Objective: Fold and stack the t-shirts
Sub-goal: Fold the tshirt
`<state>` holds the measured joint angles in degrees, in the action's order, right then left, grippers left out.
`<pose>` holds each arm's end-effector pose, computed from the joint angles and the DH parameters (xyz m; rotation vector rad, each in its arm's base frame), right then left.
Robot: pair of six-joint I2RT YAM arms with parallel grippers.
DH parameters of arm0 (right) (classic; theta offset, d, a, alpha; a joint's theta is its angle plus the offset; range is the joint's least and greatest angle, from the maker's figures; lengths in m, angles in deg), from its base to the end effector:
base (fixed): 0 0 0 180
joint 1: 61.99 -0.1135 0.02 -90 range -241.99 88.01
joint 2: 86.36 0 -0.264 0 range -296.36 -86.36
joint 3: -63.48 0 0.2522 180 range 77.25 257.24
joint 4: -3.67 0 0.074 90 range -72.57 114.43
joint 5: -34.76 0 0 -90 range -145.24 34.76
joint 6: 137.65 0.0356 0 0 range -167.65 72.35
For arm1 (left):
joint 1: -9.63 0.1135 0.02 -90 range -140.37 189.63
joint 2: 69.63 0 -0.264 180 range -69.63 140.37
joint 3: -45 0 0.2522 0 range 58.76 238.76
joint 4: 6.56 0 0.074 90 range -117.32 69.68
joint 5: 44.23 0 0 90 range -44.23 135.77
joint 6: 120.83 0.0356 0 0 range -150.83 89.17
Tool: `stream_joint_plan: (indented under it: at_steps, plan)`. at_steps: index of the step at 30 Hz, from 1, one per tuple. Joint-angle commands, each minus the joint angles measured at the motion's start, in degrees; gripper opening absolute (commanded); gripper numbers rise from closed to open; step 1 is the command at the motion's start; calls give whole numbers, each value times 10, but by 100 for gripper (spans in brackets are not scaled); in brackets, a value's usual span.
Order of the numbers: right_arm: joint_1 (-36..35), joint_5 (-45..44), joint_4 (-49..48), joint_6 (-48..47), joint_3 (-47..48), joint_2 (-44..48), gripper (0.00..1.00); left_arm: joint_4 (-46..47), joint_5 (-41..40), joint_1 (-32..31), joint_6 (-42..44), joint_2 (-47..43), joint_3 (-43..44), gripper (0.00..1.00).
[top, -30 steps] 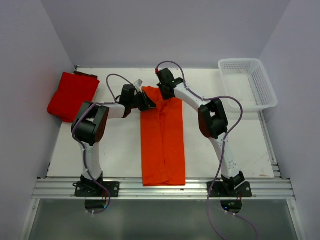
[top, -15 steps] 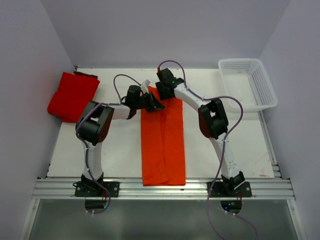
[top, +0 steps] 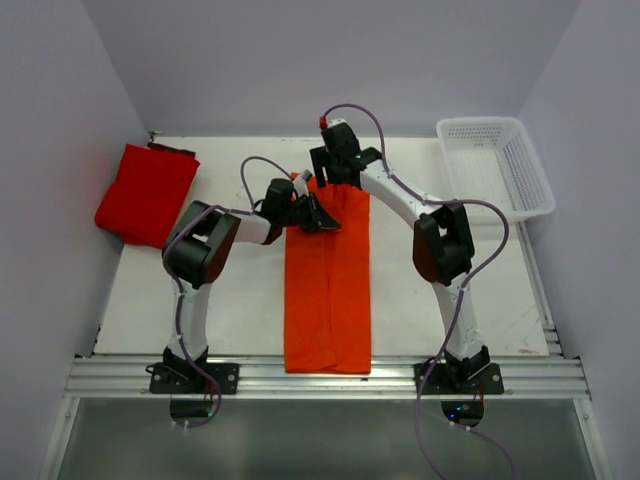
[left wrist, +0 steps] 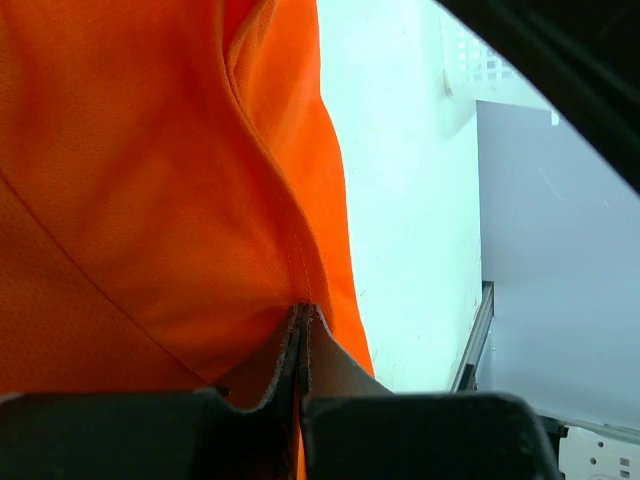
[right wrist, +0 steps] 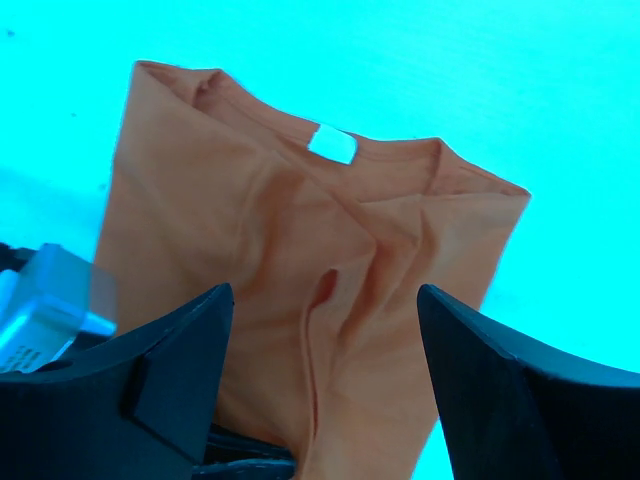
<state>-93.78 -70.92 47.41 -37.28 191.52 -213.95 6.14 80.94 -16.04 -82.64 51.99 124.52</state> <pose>0.4403 0.2616 0.2504 -0.2916 2.2740 0.0614 0.3835 -0.2071 0.1186 -0.1046 2.3226 -1.4011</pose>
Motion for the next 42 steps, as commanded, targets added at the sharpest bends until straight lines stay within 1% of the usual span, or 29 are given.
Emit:
stream_joint_plan:
  at_steps: [1,4,5,6,7,9,11,13,16,18,21,25,32,34,35,37,38,39,41,42]
  plan:
    - [2,52,3,14,44,-3,78,36,2,-4,0,0,-6,0]
    - [2,69,17,22,68,-32,68,38,-1,-4,1,-3,-15,0]
    - [2,86,19,29,73,-38,54,39,-2,-4,0,-3,-17,0]
    - [2,94,19,35,76,-52,45,40,0,-4,0,-3,-19,0]
    - [2,103,18,41,83,-58,23,40,0,-4,0,-3,-19,0]
    - [5,133,18,69,96,-79,0,40,-1,-4,0,-4,-23,0]
    - [9,154,22,82,108,-96,0,41,-1,-4,1,-7,-26,0]
    - [10,154,32,91,121,-114,0,41,-1,-4,3,-9,-32,0]
    - [10,146,46,93,117,-114,0,33,-5,-4,11,-14,-34,0]
    - [10,116,53,91,101,-100,0,32,-8,-3,13,-16,-34,0]
    - [9,24,33,92,14,-47,0,32,-7,-2,13,-17,-32,0]
    - [10,-36,19,93,-47,11,0,26,-7,0,17,-17,-32,0]
    - [10,-144,44,104,-90,59,0,8,-7,14,37,-37,-35,0]
    - [9,-153,53,99,-94,61,0,-15,-9,24,55,-54,-37,9]
    - [10,-157,54,99,-99,64,0,-25,-13,36,62,-64,-39,20]
    - [10,-152,50,100,-116,75,0,-57,-19,52,86,-99,-48,32]
    - [10,-142,46,102,-126,83,0,-68,-33,69,94,-116,-55,40]
    - [10,-121,33,104,-151,95,0,-77,-40,77,103,-157,-62,43]
    - [9,-97,16,104,-184,136,0,-113,-69,98,137,-205,-83,51]
    - [9,-68,-3,104,-221,153,0,-128,-84,104,148,-254,-91,54]
